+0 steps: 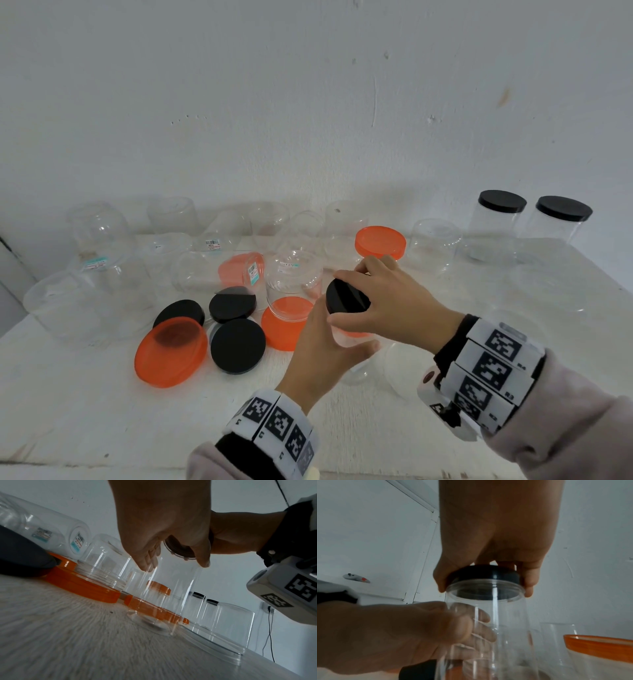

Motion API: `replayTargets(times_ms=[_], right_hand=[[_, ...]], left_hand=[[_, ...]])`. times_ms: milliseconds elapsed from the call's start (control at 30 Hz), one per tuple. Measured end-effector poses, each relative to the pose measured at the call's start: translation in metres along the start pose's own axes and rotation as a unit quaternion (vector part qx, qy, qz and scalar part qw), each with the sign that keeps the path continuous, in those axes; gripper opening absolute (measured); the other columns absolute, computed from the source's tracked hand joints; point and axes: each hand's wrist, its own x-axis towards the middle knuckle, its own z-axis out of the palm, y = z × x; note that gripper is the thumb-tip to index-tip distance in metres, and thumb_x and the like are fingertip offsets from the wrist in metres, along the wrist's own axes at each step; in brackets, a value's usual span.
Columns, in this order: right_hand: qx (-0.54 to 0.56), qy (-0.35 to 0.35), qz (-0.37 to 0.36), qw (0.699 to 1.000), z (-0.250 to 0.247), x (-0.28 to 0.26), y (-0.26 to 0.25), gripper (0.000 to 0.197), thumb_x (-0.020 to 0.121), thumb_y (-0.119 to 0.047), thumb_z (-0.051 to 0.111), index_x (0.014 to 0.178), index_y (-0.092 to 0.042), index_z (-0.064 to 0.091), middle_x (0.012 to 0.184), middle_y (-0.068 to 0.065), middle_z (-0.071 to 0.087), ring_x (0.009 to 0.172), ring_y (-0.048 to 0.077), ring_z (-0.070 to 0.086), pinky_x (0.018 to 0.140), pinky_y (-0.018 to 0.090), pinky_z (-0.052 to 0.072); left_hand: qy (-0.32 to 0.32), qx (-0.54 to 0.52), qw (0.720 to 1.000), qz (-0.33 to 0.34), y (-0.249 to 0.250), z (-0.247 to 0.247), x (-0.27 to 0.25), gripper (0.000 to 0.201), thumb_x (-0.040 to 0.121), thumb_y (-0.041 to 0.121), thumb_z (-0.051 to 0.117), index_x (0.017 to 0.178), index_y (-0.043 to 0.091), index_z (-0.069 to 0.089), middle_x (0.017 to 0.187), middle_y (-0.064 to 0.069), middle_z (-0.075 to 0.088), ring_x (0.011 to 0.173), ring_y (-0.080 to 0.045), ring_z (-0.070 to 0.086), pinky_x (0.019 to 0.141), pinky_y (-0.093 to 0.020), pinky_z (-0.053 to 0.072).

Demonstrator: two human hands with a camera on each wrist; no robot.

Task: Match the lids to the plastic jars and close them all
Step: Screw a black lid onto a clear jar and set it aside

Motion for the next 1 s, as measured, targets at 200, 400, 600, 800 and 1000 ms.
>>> replayTargets(times_ms=[200,400,600,800,1000], right_hand=[[-0.001,0.020,0.014,1.000,0.011,-0.005,-0.003,0.065,0.083,-0.063,0.049,0.140,-0.033,0.040,0.124,-0.002,0.040,0.106,0.019,0.031,0.098,0.032,0.035],[0.008,0.013,0.028,0.999,0.015,-0.014,-0.002,0.068,0.088,-0.064,0.040,0.145,-0.031,0.027,0.134,0.000,0.030,0.112,0.024,0.033,0.097,0.035,0.041],[0.045,0.000,0.015,0.999,0.011,-0.025,0.005,0.072,0.087,-0.065,0.042,0.148,-0.032,0.021,0.139,-0.003,0.026,0.114,0.025,0.034,0.094,0.030,0.040],[0.177,-0.007,0.014,0.984,-0.028,-0.043,0.036,0.067,0.075,-0.058,0.064,0.136,-0.044,0.040,0.121,-0.018,0.038,0.110,-0.002,0.045,0.091,0.011,0.037],[0.146,0.211,0.121,0.959,-0.091,-0.048,0.100,0.077,0.074,-0.030,0.080,0.141,-0.026,0.043,0.124,-0.003,0.038,0.104,-0.001,0.034,0.091,0.011,0.023]], left_hand=[[-0.029,0.033,0.999,-0.021,-0.004,-0.005,0.002,0.072,0.069,0.038,0.082,0.119,0.061,0.036,0.120,0.031,0.055,0.112,0.011,0.052,0.079,-0.002,0.043],[-0.119,0.264,0.954,-0.082,-0.014,-0.046,0.002,0.072,0.075,0.054,0.072,0.135,0.043,0.034,0.125,0.031,0.040,0.114,0.008,0.041,0.083,-0.008,0.036],[-0.087,0.392,0.905,-0.142,-0.036,-0.104,-0.002,0.060,0.085,0.040,0.067,0.138,0.023,0.043,0.138,0.009,0.042,0.127,-0.008,0.040,0.109,-0.028,0.035],[-0.089,0.456,0.866,-0.187,-0.055,-0.130,-0.009,0.068,0.086,0.037,0.066,0.143,0.024,0.032,0.148,0.001,0.027,0.138,-0.017,0.026,0.113,-0.029,0.025],[-0.088,0.454,0.867,-0.186,-0.059,-0.130,-0.010,0.068,0.085,0.039,0.066,0.142,0.028,0.031,0.150,0.002,0.025,0.139,-0.016,0.025,0.115,-0.033,0.025]])
